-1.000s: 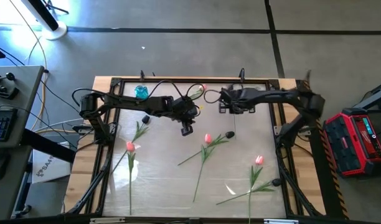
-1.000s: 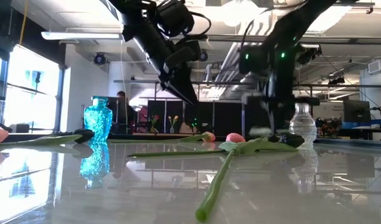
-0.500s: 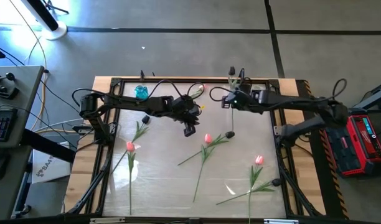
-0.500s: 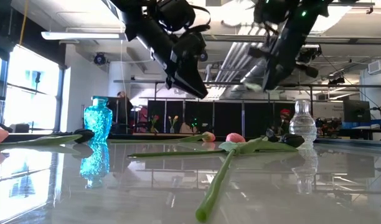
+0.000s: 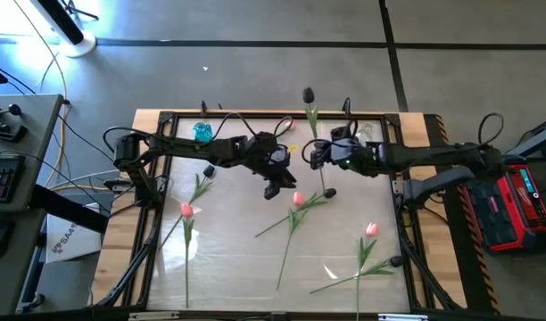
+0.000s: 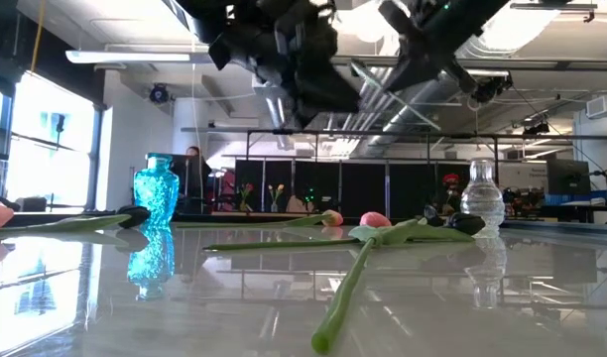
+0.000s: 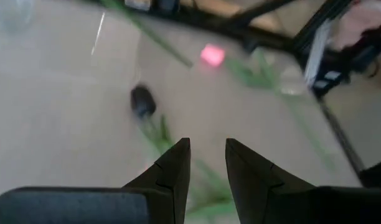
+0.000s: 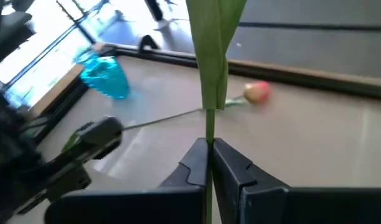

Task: Sort flowers into vase by color
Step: Put the black flower into the transparent vase

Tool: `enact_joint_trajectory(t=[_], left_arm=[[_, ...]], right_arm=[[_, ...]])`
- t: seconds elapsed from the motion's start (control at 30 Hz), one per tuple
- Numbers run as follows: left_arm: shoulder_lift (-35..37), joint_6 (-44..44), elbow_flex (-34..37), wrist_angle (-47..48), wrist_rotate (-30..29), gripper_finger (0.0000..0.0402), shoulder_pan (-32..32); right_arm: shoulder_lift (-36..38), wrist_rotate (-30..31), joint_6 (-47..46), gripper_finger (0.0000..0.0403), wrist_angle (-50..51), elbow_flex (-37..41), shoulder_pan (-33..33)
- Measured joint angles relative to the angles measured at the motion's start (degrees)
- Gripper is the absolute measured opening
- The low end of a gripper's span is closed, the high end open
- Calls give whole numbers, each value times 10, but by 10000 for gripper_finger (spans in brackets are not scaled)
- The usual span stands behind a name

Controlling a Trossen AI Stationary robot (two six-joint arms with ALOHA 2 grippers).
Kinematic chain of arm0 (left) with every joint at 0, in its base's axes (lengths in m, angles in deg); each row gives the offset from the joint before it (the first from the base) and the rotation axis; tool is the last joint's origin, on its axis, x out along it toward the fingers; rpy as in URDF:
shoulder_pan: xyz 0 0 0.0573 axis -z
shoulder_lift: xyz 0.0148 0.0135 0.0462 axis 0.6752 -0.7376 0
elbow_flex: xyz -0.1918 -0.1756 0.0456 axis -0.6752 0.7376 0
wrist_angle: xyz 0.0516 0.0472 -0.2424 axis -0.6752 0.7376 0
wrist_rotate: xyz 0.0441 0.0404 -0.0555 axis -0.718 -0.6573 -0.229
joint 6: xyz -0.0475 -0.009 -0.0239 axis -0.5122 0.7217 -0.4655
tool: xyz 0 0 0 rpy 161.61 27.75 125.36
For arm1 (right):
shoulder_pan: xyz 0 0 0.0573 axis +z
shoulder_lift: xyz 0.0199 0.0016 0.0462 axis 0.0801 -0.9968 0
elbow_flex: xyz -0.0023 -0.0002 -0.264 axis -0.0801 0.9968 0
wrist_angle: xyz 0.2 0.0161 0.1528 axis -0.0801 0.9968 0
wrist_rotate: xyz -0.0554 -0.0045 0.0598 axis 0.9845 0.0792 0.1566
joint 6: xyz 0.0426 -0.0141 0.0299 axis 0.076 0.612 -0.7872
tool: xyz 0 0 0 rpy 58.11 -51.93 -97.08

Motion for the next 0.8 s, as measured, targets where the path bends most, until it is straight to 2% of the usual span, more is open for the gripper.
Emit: enact_joint_trajectory(t=[0.2,0.43,0.5,0.6,0.8], left_arm=[[0,-63,0,-85,-49,92,0],[0,-115,0,-135,-58,121,-20],[0,-117,0,-139,-72,136,-27],[0,-125,0,-158,-77,159,-41],[0,-129,0,-225,-68,190,-51]], right_arm=[[38,-46,97,0,5,0,-34],[60,-73,196,0,-14,0,-72],[60,-107,215,0,-27,0,-86],[58,-191,243,0,-50,0,-109],[57,-244,301,0,-89,0,-130]])
